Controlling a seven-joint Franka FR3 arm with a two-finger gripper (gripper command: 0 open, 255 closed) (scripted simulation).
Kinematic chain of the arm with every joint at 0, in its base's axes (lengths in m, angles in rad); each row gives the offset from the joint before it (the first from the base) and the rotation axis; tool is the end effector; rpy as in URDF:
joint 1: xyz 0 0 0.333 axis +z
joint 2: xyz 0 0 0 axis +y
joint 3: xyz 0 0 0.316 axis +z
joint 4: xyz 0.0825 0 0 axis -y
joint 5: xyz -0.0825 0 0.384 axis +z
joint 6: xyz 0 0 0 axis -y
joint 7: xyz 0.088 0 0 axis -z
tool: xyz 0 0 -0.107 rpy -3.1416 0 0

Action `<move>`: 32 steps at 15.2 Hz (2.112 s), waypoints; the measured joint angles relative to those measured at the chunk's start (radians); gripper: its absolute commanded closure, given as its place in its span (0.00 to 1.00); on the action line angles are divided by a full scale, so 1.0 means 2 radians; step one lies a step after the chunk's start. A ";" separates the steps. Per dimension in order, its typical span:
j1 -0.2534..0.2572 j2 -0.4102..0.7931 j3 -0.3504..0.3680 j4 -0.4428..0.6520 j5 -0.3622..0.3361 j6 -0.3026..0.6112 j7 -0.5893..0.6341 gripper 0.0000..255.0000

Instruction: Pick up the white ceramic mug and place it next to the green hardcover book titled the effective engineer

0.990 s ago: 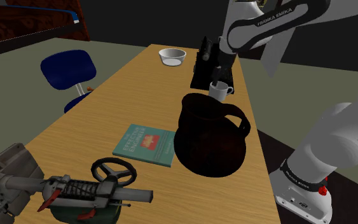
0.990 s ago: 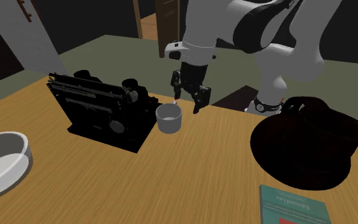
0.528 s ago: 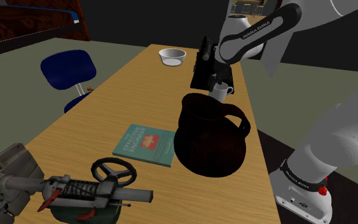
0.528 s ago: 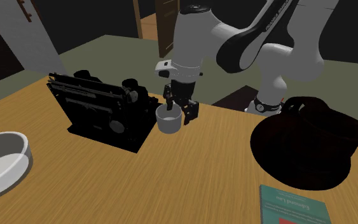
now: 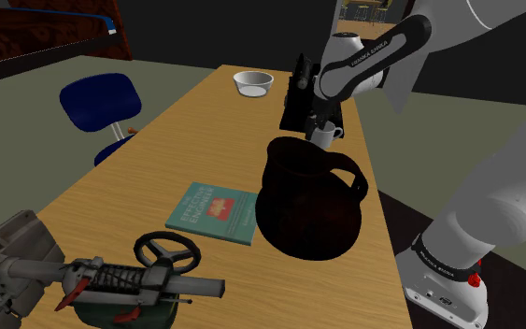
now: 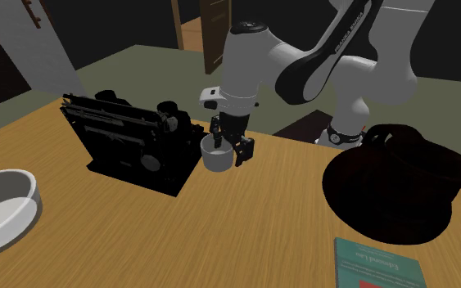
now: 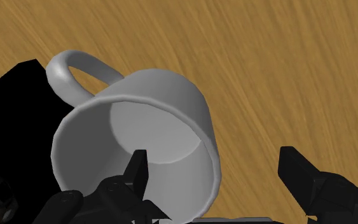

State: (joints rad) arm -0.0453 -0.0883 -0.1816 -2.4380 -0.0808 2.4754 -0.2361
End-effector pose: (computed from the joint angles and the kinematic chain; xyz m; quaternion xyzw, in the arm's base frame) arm 0.4739 -0.1091 0.3482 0.9973 0.0346 0.0563 0.0327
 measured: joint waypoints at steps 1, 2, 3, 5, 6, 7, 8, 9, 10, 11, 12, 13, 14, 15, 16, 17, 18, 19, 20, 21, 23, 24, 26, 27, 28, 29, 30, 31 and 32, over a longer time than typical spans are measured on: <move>0.000 0.000 0.000 0.000 0.000 0.000 0.000 0.00; 0.000 0.000 0.000 0.000 0.000 0.000 0.000 0.00; 0.000 0.000 0.000 0.000 0.000 0.000 0.000 1.00; 0.000 0.000 0.000 0.000 0.000 0.000 0.000 1.00; 0.000 0.000 0.000 0.000 0.000 0.000 0.000 1.00; 0.000 0.000 0.000 0.000 0.000 0.000 0.000 1.00; 0.000 0.000 0.000 0.000 0.000 0.000 0.000 1.00; 0.000 0.000 0.000 0.000 0.000 0.000 0.000 1.00; 0.000 0.000 0.000 0.000 0.000 0.000 0.000 1.00; 0.000 0.000 0.000 0.000 0.000 0.000 0.000 1.00; 0.000 0.000 0.000 0.000 0.000 0.000 0.000 1.00; 0.000 0.000 0.000 0.000 0.000 0.000 0.000 1.00; 0.000 -0.001 0.000 0.001 0.000 -0.003 0.000 1.00; 0.000 -0.005 0.000 0.003 -0.001 -0.008 -0.001 1.00; 0.000 -0.009 0.000 0.005 -0.001 -0.014 0.001 1.00; 0.000 -0.012 0.001 0.009 -0.001 -0.021 0.000 1.00; 0.000 -0.017 0.001 0.012 -0.002 -0.029 0.001 1.00; 0.000 -0.022 0.002 0.014 -0.003 -0.036 0.002 1.00; 0.000 -0.026 0.001 0.017 -0.003 -0.042 0.001 1.00; -0.001 -0.032 0.001 0.019 -0.004 -0.050 0.001 1.00; 0.000 -0.038 0.002 0.025 -0.004 -0.063 0.002 1.00; 0.000 -0.040 0.003 0.030 -0.004 -0.070 0.001 1.00; 0.000 -0.049 0.003 0.038 -0.005 -0.086 0.002 1.00; 0.000 -0.052 0.004 0.041 -0.005 -0.092 0.002 1.00; 0.000 -0.055 0.003 0.044 -0.005 -0.098 0.001 1.00; -0.001 -0.059 0.004 0.048 -0.005 -0.106 0.001 1.00; -0.001 -0.061 0.003 0.053 -0.005 -0.113 0.000 1.00; 0.000 -0.065 0.005 0.057 -0.006 -0.122 0.002 1.00; 0.000 -0.066 0.005 0.063 -0.005 -0.128 0.002 1.00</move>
State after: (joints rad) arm -0.0448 -0.2208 -0.1710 -2.3119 -0.0914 2.2185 -0.2328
